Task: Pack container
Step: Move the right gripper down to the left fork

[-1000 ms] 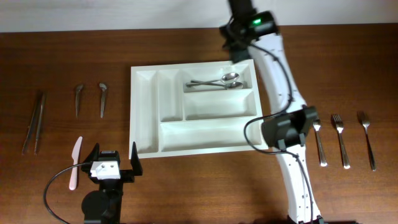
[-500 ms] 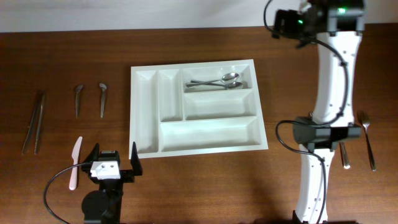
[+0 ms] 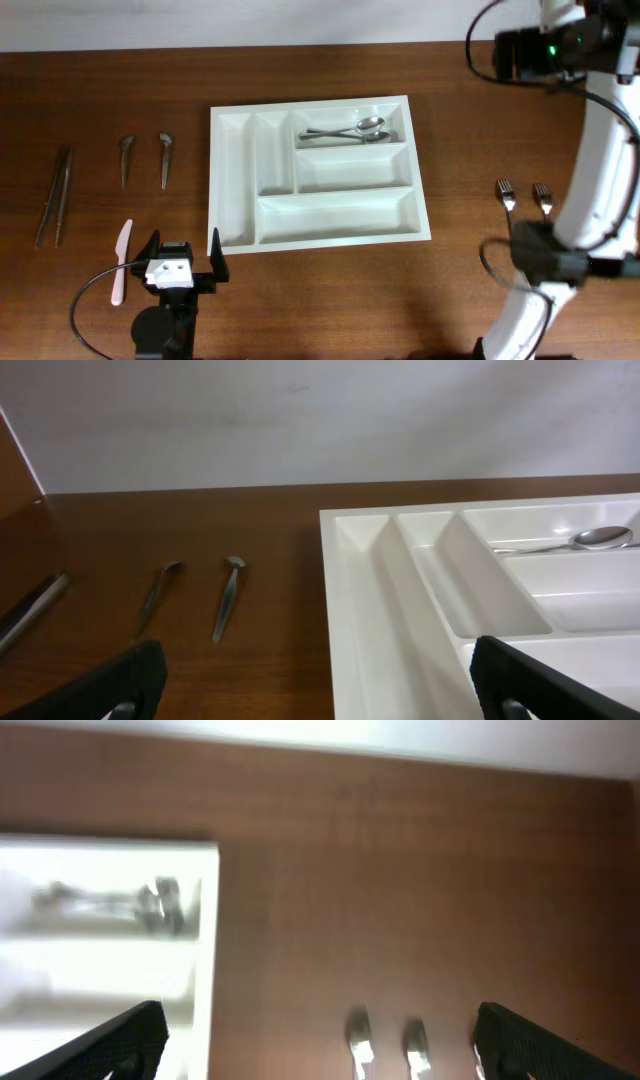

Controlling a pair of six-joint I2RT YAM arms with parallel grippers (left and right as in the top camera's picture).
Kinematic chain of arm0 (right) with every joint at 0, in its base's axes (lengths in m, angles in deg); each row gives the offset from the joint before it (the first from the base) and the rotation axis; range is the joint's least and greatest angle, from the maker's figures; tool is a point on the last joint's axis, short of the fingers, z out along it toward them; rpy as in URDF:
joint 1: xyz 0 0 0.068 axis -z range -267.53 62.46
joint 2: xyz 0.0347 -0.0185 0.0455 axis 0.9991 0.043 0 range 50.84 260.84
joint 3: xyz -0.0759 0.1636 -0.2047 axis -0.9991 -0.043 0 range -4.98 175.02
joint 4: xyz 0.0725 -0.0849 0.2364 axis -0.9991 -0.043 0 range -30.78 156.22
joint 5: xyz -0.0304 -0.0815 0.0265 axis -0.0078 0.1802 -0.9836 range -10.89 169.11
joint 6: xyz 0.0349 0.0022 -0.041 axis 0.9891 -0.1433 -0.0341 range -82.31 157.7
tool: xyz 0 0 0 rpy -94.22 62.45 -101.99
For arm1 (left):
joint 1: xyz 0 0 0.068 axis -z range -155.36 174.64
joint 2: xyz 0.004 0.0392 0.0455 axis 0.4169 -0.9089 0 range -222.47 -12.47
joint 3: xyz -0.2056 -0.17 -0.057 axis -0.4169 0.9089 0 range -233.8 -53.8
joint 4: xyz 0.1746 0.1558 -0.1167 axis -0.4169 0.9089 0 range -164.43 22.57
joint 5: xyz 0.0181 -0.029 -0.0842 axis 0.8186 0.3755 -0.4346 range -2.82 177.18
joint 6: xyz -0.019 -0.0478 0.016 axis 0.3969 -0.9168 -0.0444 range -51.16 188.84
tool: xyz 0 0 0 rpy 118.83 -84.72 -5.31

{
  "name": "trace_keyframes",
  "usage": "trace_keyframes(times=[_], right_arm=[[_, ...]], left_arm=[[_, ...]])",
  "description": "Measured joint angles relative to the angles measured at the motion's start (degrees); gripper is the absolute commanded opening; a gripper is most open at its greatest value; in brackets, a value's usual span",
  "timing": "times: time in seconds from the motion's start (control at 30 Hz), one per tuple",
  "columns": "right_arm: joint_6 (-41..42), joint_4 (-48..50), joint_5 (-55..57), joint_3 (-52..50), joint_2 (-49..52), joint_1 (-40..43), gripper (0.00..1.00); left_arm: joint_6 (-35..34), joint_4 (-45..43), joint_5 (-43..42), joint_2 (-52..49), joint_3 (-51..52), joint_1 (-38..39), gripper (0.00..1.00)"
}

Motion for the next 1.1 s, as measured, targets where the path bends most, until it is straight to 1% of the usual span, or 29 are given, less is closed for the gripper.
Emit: trace_keyframes(times=[0.13, 0.2, 0.33, 0.43, 0.6, 0.77, 0.93, 1.1], right_arm=[[-1.97, -0.02, 2.27, -17.49, -8.81, 0.46, 0.99], [-2.69, -0.02, 2.82, -25.46, -11.43, 1.27, 0.99], [-4.52, 0.09, 3.48, -41.13, -13.68, 4.92, 0.99], [-7.30, 1.97, 3.45, -49.72, -13.68, 8.68, 0.99], [-13.49, 6.80, 3.45, -58.40, -13.68, 14.78, 0.99], [-14.95, 14.80, 3.37, -65.09, -13.68, 19.41, 0.99], [-14.99, 17.16, 2.62, -71.36, -13.68, 19.78, 0.99], [-15.04, 22.40, 2.32, -79.17, -13.68, 18.64, 0.99]], left_arm=[[0.00, 0.00, 0.00, 0.00, 0.00, 0.00, 0.99], [0.00, 0.00, 0.02, 0.00, 0.00, -0.02, 0.99], [0.00, 0.00, 0.02, 0.00, 0.00, 0.00, 0.99], [0.00, 0.00, 0.02, 0.00, 0.00, 0.00, 0.99], [0.00, 0.00, 0.00, 0.00, 0.00, 0.00, 0.99], [0.00, 0.00, 0.00, 0.00, 0.00, 0.00, 0.99], [0.00, 0.00, 0.00, 0.00, 0.00, 0.00, 0.99], [0.00, 0.00, 0.00, 0.00, 0.00, 0.00, 0.99]])
